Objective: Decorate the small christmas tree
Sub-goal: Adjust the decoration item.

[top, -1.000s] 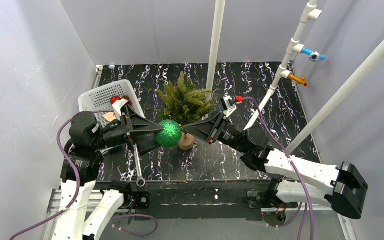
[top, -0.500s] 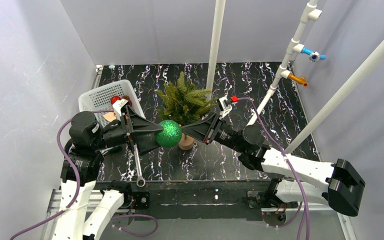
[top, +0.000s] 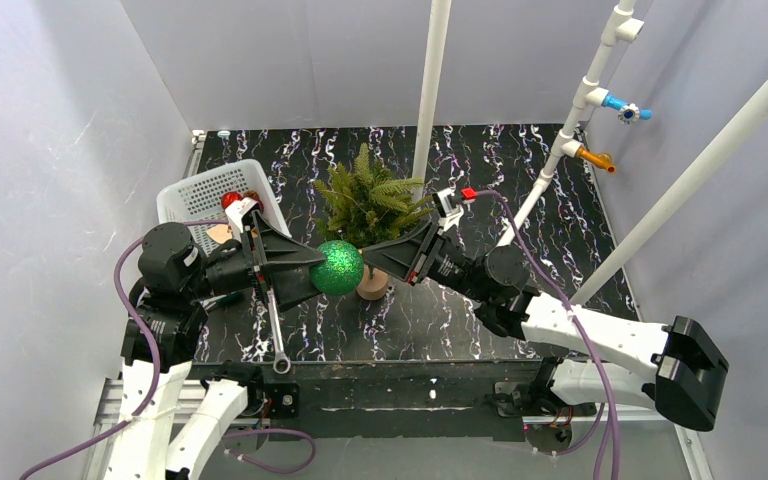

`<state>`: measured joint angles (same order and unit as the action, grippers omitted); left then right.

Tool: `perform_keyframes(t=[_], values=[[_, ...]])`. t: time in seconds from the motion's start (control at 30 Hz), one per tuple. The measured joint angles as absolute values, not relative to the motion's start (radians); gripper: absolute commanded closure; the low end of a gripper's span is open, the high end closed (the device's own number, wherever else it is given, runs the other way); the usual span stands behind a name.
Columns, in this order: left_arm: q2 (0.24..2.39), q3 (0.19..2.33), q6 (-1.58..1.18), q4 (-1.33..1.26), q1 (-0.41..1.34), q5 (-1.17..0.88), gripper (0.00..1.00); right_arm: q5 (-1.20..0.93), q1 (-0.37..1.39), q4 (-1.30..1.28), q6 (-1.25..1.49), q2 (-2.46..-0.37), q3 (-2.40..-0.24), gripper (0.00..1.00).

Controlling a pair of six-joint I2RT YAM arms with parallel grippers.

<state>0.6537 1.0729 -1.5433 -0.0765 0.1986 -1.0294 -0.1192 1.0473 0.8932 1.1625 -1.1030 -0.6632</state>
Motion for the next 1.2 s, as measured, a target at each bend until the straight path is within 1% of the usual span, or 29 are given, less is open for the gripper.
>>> perform_keyframes(t=[0.5,0.9,1.2], values=[[0.654,1.073,-1.540,-0.076,0.199,-1.029,0.65,-0.196,1.047,0.935,1.177,-1.183,-0.694,0.62],[0.659,1.076,-1.540,-0.076,0.199,-1.033,0.65,-0.197,1.044,0.943,1.178,-1.182,-0.694,0.62],[0.676,1.097,-1.541,-0.078,0.199,-1.037,0.65,-0.177,1.043,0.796,1.121,-1.124,-0.698,0.62]])
